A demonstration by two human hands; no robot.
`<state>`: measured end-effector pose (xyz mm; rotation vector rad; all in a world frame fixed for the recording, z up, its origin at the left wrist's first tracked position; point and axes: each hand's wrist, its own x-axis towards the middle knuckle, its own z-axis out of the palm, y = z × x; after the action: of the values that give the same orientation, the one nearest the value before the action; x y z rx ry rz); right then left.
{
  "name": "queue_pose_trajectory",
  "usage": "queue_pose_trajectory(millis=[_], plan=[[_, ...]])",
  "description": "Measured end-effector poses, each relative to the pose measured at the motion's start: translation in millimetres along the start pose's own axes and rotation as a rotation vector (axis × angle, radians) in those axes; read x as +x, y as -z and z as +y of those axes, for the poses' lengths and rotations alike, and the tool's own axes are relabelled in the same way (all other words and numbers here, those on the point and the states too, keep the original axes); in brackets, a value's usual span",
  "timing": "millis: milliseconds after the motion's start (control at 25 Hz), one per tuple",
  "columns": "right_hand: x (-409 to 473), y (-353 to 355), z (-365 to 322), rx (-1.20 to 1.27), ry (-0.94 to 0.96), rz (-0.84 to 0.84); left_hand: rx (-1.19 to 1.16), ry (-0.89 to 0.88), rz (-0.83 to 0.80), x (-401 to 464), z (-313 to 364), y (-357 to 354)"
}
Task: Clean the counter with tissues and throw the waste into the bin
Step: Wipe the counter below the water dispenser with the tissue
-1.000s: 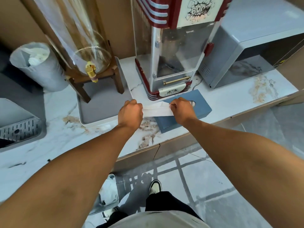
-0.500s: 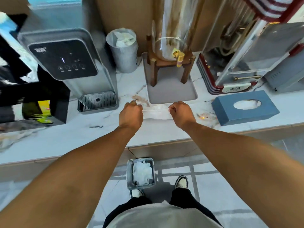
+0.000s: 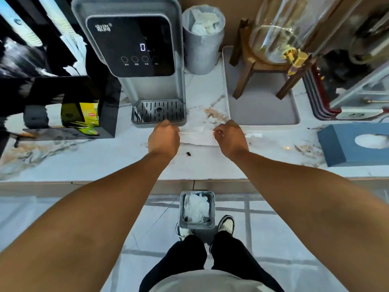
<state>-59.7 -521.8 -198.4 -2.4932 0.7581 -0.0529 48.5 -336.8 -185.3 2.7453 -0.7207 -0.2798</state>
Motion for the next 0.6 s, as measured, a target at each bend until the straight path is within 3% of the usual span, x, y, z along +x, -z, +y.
queue_pose_trajectory(millis=[160, 320, 480, 600], plan=[[16.6, -17.4, 4.3, -0.001, 0.026, 0.047, -0.001, -0.023, -0.034, 8.2, -12.7, -16.9], [16.7, -28.1, 13.9, -0.039, 0.047, -0.012, 0.018, -0.052, 0.011, 4.8, -32.3, -31.0], [16.0, -34.2, 5.6, -0.147, 0.168, 0.068, 0.035, -0.030, 0.073, -2.9, -56.5, -30.8], [16.4, -43.3, -11.2, -0.159, 0.264, 0.005, 0.026, -0.028, 0.105, -10.6, -75.3, -30.4]])
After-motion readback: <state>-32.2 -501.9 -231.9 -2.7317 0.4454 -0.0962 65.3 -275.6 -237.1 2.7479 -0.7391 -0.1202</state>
